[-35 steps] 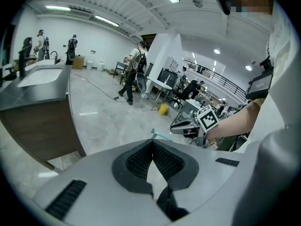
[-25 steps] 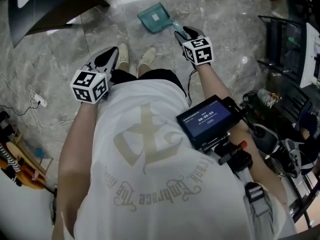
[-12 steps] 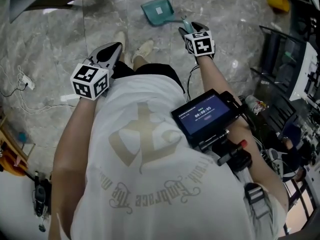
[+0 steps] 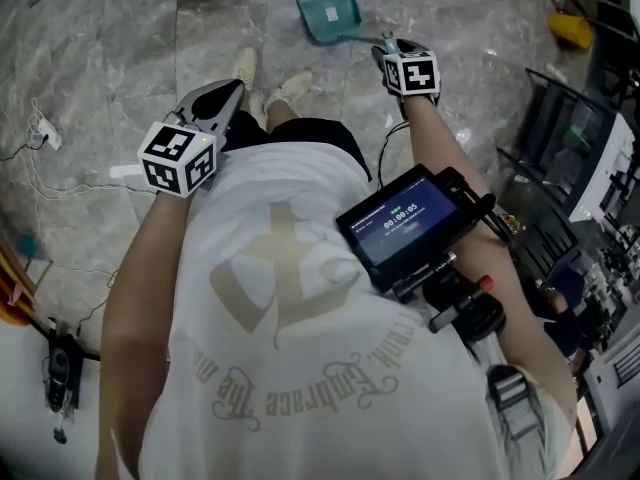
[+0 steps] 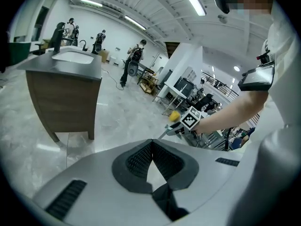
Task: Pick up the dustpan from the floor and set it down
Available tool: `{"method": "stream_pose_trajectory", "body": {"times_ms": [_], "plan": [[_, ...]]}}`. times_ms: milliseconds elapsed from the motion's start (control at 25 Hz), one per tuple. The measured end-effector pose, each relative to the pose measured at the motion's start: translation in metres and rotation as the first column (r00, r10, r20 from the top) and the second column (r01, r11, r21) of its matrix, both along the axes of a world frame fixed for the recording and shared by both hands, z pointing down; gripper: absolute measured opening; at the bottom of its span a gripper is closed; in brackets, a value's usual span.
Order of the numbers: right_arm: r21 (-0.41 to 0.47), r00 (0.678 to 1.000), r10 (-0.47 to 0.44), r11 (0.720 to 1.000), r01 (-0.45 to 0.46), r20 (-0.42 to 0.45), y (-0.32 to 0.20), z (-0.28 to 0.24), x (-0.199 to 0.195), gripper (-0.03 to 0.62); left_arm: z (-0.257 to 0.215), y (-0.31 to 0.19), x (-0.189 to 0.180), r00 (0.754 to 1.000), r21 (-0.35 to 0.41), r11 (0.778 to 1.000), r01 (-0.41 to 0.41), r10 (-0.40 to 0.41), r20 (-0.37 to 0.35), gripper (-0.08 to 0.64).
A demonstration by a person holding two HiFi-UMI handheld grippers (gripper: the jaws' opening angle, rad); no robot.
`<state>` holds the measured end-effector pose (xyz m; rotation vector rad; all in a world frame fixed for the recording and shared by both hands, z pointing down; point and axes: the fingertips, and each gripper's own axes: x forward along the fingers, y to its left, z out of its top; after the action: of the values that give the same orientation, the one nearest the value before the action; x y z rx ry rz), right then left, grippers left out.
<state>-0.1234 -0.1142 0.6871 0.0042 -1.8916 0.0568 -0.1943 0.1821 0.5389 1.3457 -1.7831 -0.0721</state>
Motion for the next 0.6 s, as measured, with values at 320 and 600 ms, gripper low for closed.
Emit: {"method": "stream_pose_trajectory", "body": {"times_ms": [320, 600], "plan": [[-0.003, 0.998, 0.010, 1.000, -0.011, -0.066, -0.007, 0.013, 0.004, 0.187, -0.007, -0.001, 0.011, 1.000, -0.020, 1.000, 0.000, 0.000, 0.008, 0.011], [-0.009, 0.997, 0.055, 0.998, -0.056, -0.063, -0.011, 0.019, 0.014, 0.132, -0.014, -0.003, 0.017, 0.999, -0.031, 0.999, -0.017, 0.018, 0.026, 0.011]]}}
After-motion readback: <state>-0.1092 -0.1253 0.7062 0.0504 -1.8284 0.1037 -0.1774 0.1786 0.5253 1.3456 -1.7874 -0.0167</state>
